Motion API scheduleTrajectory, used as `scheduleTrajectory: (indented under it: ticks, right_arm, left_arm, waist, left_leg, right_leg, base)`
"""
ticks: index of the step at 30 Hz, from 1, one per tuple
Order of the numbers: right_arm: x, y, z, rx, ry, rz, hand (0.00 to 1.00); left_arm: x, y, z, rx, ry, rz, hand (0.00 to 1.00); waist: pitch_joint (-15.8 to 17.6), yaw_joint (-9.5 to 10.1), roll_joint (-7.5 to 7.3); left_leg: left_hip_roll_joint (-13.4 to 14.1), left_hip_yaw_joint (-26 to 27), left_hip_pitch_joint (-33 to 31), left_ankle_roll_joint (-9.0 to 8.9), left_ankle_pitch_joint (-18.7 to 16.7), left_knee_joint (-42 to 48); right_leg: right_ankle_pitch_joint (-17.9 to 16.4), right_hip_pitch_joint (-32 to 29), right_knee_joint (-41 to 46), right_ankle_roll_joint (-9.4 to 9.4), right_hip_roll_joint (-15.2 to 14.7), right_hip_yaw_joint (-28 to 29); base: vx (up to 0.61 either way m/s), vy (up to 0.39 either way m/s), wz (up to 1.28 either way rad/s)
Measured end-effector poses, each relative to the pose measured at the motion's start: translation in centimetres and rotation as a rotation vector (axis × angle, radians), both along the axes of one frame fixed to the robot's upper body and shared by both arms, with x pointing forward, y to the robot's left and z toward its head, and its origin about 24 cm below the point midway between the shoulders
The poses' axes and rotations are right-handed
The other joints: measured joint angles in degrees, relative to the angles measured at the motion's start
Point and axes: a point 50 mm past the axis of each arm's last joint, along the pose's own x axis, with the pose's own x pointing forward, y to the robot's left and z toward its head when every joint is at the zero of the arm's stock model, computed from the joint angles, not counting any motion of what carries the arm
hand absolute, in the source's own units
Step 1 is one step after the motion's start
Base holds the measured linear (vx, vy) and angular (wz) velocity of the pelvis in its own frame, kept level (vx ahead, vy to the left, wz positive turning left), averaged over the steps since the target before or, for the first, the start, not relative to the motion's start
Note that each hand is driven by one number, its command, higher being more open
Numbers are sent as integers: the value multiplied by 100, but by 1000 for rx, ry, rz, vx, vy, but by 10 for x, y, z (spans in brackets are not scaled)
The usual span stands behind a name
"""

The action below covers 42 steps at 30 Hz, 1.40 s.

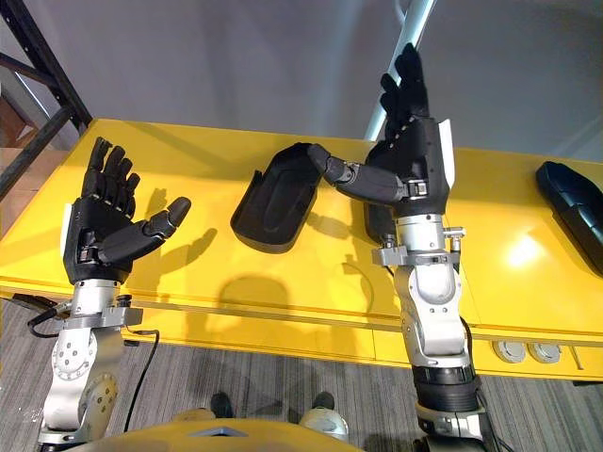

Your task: Walk over and take three plastic housings, then place them on the shelf

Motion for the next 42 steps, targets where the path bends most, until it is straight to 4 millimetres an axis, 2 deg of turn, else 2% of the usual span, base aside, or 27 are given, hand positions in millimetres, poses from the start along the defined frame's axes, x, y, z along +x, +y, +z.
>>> scheduleTrajectory:
  ticks: [8,12,19,27,31,37,42]
  right_arm:
    - [27,-6,-25,-32,276,19,100]
    - [31,-6,-34,-35,363,16,100]
    - [42,-2,-37,-100,466,56,100]
    - [45,0,-54,-143,610,109,100]
    - [49,3,-60,-151,651,121,100]
    - [56,4,-59,-153,656,121,100]
    - [60,4,-62,-156,676,117,100]
  left_arm:
    - [6,3,-17,28,111,-25,100]
    - [6,-2,-18,31,118,-58,100]
    - [12,-12,-21,85,149,-126,100]
    - [12,-12,-23,108,176,-151,100]
    - [12,-14,-24,107,177,-159,100]
    - [12,-21,-25,106,182,-195,100]
    - [13,-22,-35,107,218,-227,100]
  waist:
    - [60,18,-12]
    - [75,15,-1]
    - [157,20,39]
    - [160,24,36]
    - [161,30,36]
    - [161,44,36]
    - [162,55,42]
  left_leg:
    - [27,42,-45,-7,-177,269]
    - [29,54,-54,-4,-211,334]
    - [35,61,-74,5,-255,433]
    - [27,68,-65,11,-251,428]
    - [20,62,-59,17,-246,420]
    - [-8,10,-22,31,-147,310]
    - [-34,-15,92,35,-55,153]
  right_leg:
    - [-1,45,10,0,-23,76]
    - [-1,47,41,0,-41,90]
    - [-1,44,98,0,-66,110]
    - [-1,42,100,0,-69,121]
    - [-1,45,100,0,-73,119]
    - [0,65,109,-1,-82,74]
    - [-2,124,111,-2,-80,64]
  base:
    - [-11,1,-2]
    - [-5,3,-1]
    - [0,0,0]
    - [0,0,0]
    - [0,0,0]
    - [-2,11,5]
    - [-7,4,2]
